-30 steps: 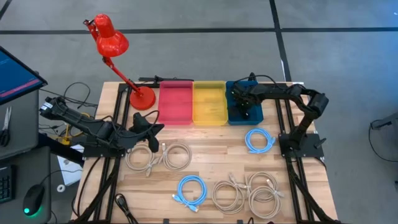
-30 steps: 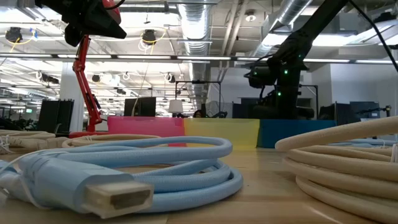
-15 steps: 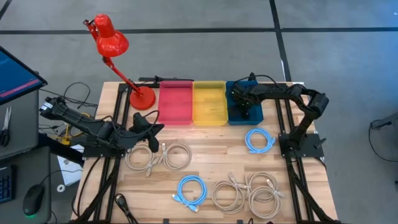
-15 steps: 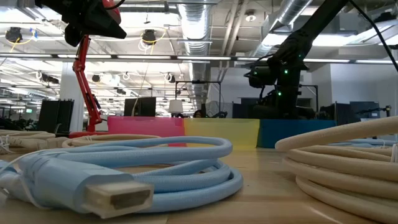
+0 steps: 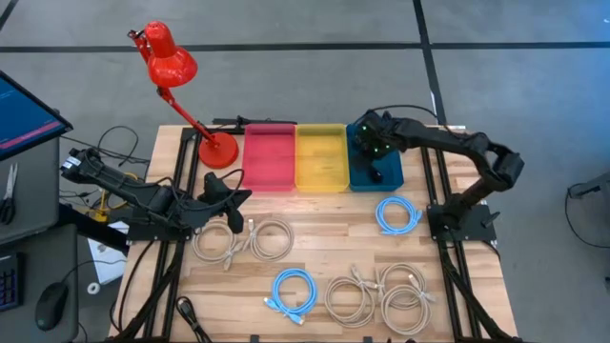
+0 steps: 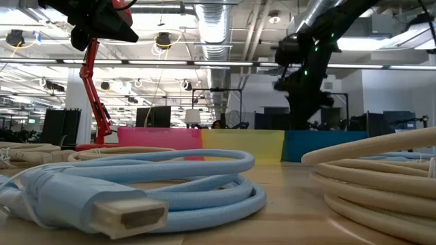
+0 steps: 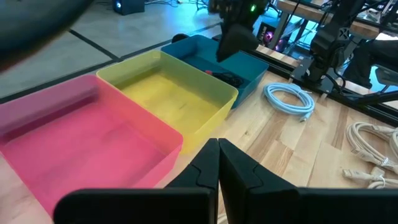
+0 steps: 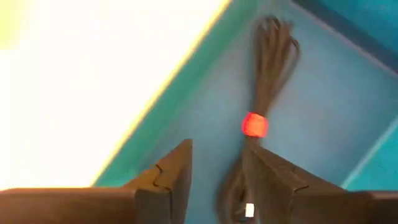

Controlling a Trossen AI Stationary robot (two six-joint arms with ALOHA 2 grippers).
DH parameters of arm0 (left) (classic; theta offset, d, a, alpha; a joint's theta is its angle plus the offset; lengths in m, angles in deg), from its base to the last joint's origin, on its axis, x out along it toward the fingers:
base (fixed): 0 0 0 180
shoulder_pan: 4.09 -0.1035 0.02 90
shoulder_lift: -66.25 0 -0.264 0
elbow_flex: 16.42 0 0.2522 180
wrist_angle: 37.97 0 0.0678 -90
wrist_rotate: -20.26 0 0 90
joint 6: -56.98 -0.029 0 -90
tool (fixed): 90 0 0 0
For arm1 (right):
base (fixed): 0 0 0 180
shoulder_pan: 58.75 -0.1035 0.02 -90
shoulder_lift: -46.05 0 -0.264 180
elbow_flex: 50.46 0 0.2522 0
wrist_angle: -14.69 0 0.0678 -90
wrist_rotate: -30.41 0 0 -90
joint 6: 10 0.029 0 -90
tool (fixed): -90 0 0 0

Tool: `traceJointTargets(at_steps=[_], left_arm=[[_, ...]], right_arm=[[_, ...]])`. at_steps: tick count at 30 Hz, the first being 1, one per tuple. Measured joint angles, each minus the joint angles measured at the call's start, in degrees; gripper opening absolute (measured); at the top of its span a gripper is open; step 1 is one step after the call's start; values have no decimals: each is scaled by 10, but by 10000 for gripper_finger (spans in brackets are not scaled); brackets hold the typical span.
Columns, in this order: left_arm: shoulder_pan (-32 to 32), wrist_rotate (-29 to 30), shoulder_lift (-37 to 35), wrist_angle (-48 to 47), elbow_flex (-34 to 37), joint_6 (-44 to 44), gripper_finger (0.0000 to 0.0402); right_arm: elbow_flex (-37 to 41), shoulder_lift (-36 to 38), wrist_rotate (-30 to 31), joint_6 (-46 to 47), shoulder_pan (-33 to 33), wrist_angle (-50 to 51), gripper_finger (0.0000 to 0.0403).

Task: Pick & Place USB Port
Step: Put the brown charger cable into the red bin

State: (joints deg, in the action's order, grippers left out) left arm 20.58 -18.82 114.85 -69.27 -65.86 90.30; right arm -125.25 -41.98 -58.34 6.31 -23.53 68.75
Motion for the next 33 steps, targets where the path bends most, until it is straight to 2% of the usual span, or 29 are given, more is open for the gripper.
traceJointTargets(at_steps=[8,16,33], left_arm=[[0,0,0,0,0,0,4],[0,0,0,0,0,0,4],[0,0,0,0,0,0,4]], right_arm=[[-15,72,-121,-28,-18,-4,100],[-15,118,-126,-83,-69,-3,77],[-15,123,-126,-59,-181,-2,71]])
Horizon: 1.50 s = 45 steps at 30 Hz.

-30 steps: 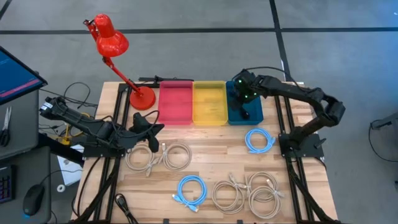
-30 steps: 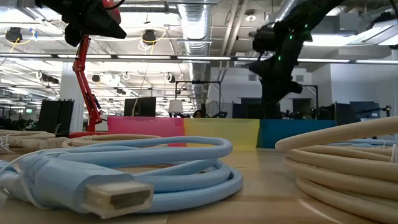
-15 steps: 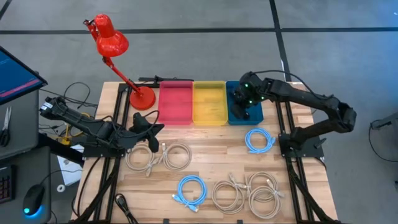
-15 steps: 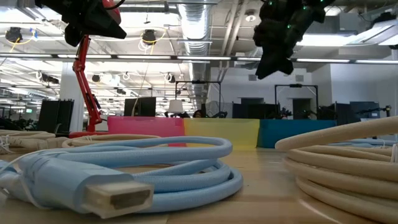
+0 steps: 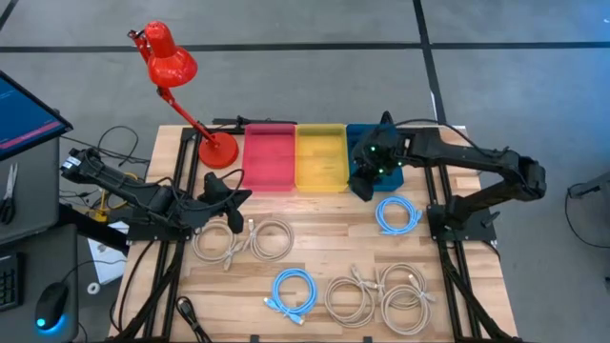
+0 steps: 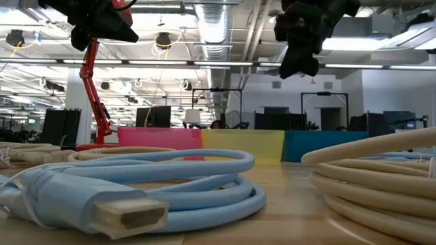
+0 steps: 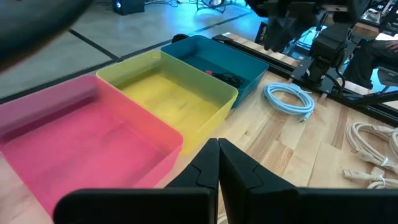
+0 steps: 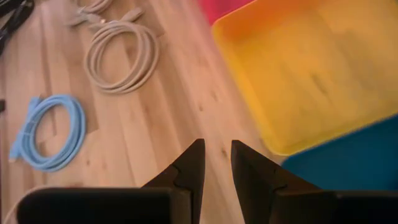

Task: Pick & Place USB Port
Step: Put the brown charger cable into the red bin

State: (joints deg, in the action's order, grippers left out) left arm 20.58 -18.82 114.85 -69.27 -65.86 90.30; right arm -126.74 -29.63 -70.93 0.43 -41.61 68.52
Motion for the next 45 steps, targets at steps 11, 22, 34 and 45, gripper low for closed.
traceJointTargets(at_steps=[11,22,34,45], left_arm=[[0,0,0,4,0,0,4],[0,0,0,12,0,2,4],[0,-58,0,57,0,2,4],[-24,-197,0,59,0,-16,4]], right_arm=[[0,0,6,1,-44,-23,71],[0,-1,7,1,-52,-67,71],[0,-1,7,62,-70,-175,71],[0,-1,7,156,-94,-196,71]])
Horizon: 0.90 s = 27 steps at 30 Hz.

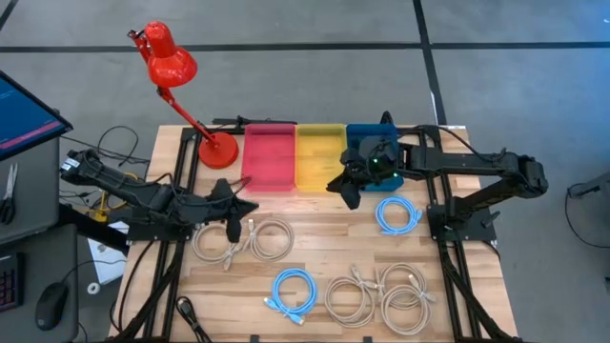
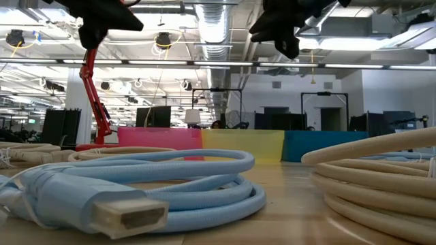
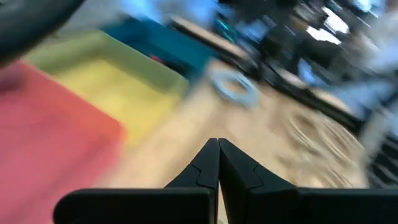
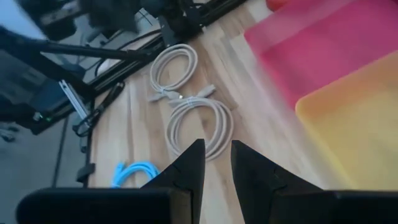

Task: Pick & Place USB Port
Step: Put the brown charger cable into the red bin

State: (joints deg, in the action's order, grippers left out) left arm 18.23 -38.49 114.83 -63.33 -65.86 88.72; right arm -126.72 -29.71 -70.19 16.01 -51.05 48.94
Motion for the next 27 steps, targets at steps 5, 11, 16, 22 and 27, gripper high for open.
traceJointTargets(at_steps=[5,11,16,22,27], left_arm=[[-67,-177,0,-5,2,-36,4],[-143,-193,-20,-5,5,-64,6],[-191,-266,-43,-6,5,-52,7],[-210,-283,-25,-35,5,28,5],[-196,-269,34,-71,4,75,4]], right_arm=[[0,0,0,8,-24,0,71],[0,0,1,6,-57,19,71],[1,8,1,13,-70,95,71],[1,16,24,39,-74,168,71],[0,20,61,40,-68,197,71]])
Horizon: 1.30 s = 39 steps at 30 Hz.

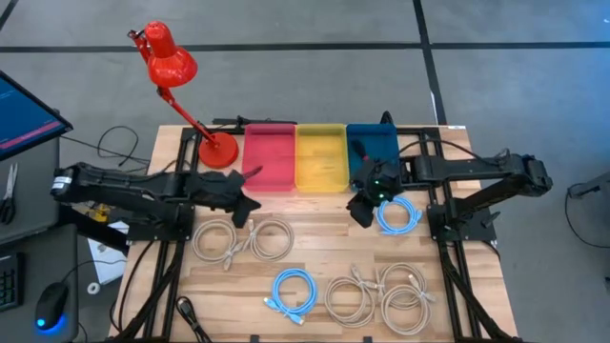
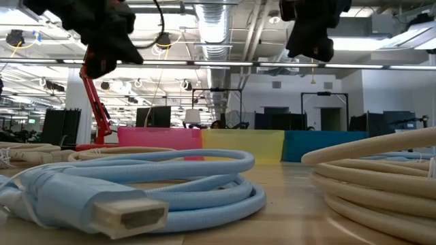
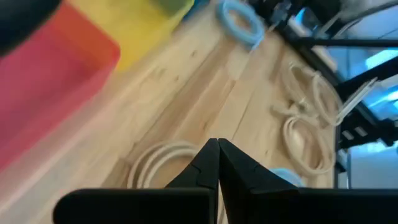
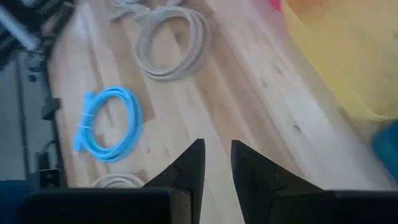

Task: Pick & Place USB Port
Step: Put the brown charger cable into the red bin

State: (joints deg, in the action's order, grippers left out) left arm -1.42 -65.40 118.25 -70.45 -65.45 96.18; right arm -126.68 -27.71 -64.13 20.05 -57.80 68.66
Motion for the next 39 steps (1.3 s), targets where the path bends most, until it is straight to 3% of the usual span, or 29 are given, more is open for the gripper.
traceJointTargets(at_steps=[6,14,22,39], left_arm=[[30,16,84,-12,-52,3,4],[37,32,187,-139,-107,18,4],[40,-23,232,-138,-109,-1,8],[40,8,352,-135,-109,-26,146]], right_arm=[[0,0,1,0,14,12,71],[0,0,1,-2,35,15,71],[0,0,1,-4,37,16,71],[0,0,1,-5,37,15,71]])
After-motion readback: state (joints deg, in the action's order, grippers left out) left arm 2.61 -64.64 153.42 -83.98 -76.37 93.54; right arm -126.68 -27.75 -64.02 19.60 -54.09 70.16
